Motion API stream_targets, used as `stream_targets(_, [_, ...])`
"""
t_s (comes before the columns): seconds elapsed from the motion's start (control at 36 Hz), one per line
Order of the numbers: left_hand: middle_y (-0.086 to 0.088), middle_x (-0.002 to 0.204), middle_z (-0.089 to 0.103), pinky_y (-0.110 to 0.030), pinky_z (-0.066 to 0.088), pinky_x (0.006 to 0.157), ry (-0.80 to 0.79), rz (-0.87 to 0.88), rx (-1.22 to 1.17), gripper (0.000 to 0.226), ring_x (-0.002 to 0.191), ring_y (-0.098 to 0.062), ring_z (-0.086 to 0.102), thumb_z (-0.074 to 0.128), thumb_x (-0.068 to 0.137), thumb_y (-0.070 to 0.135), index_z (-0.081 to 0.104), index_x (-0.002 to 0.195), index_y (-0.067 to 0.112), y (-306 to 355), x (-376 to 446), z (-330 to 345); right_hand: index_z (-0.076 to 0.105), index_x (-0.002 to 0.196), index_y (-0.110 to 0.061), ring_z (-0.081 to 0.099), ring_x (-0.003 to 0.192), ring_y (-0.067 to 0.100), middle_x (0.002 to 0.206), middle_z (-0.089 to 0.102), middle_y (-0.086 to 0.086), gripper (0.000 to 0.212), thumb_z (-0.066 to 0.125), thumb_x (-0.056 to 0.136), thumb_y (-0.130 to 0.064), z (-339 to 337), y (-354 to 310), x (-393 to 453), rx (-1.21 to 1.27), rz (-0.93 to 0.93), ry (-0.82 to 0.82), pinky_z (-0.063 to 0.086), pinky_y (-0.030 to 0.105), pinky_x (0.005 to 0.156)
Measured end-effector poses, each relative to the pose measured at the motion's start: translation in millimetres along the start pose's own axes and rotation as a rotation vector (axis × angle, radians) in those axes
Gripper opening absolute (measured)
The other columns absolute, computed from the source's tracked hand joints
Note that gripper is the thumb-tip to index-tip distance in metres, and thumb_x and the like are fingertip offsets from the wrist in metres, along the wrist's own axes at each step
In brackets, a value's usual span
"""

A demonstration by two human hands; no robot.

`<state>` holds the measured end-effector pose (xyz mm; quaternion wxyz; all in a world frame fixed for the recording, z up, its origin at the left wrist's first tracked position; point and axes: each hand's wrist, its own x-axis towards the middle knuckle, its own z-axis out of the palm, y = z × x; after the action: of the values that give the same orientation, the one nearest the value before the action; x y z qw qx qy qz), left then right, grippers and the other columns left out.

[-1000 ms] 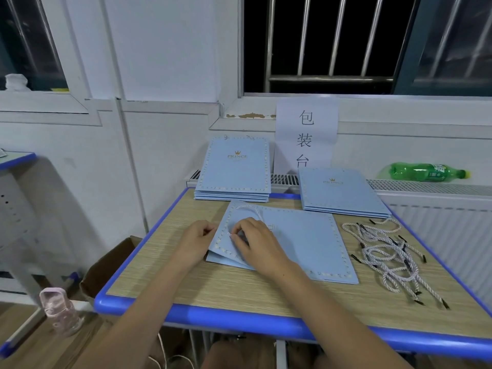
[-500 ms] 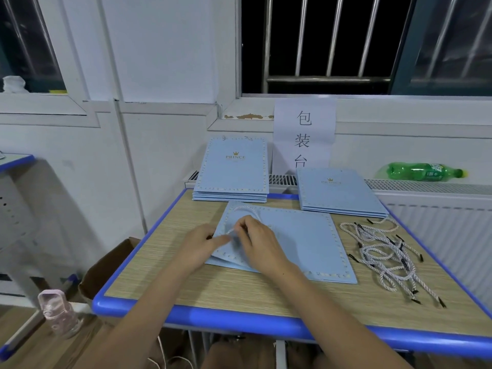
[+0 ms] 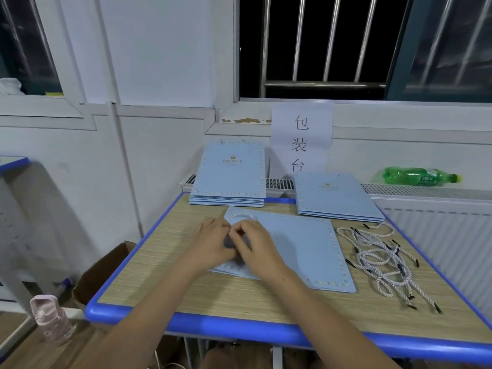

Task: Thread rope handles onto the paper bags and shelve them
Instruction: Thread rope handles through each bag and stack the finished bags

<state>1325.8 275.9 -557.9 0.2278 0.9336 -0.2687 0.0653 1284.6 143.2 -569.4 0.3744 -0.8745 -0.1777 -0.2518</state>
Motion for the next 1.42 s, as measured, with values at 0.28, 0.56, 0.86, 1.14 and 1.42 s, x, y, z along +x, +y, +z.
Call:
stream_targets(0.28, [0.002, 0.058, 0.056, -0.022, 0.045, 0.045, 0.215, -0.32, -1.414, 0.011, 0.039, -0.011, 0.046, 0.053, 0.094, 0.016, 0.054, 0.083, 0.012, 13, 20, -55, 0.047, 0.131, -0.021, 0.032, 0.128, 0.015, 0.135, 0.041, 0.0, 0.037, 0.033, 0.101, -0.038, -12, 6, 2, 0.199, 0.52, 0.17, 0.022, 0.029, 0.107])
stream_targets(0.56, [-0.011, 0.086, 0.061, -0.034, 0.038, 0.077, 0.269, -0.652, 0.024, 0.029, 0.088, -0.031, 0.056, 0.044, 0.092, 0.023, 0.062, 0.081, 0.004, -73, 2, -40, 0.01, 0.15, -0.038, -0.003, 0.147, 0.018, 0.159, -0.002, -0.012, 0.054, 0.021, 0.1, -0.052, -7, 2, -4, -0.325, 0.36, -0.387, 0.0, 0.043, 0.116])
stream_targets(0.86, [-0.011, 0.117, 0.052, -0.038, 0.034, 0.091, 0.232, -0.574, 0.47, 0.028, 0.109, -0.029, 0.051, 0.042, 0.094, 0.022, 0.049, 0.116, 0.006, -72, 2, -26, 0.009, 0.151, -0.035, -0.009, 0.147, 0.021, 0.16, -0.001, -0.01, 0.059, 0.014, 0.097, -0.059, -6, -3, -5, -0.504, 0.333, -0.569, -0.006, 0.049, 0.115])
stream_targets(1.14, [0.002, 0.158, 0.012, -0.025, 0.003, 0.117, -0.226, 0.087, 0.221, 0.079, 0.146, -0.01, 0.01, 0.003, 0.084, 0.053, 0.016, 0.151, 0.014, -26, 2, 3, 0.004, 0.151, -0.035, -0.008, 0.147, 0.022, 0.16, -0.002, -0.009, 0.059, 0.015, 0.097, -0.056, -2, -3, -4, -0.531, 0.343, -0.579, -0.007, 0.05, 0.114])
stream_targets(1.42, [0.006, 0.159, -0.008, -0.02, -0.006, 0.114, -0.339, -0.047, 0.121, 0.053, 0.145, -0.003, -0.008, 0.019, 0.105, 0.033, -0.001, 0.151, 0.017, -19, -1, 5, -0.003, 0.152, -0.028, -0.019, 0.145, 0.015, 0.159, -0.014, -0.003, 0.09, 0.032, 0.084, -0.076, -30, 0, -18, -0.497, 0.192, -0.747, -0.014, 0.048, 0.116])
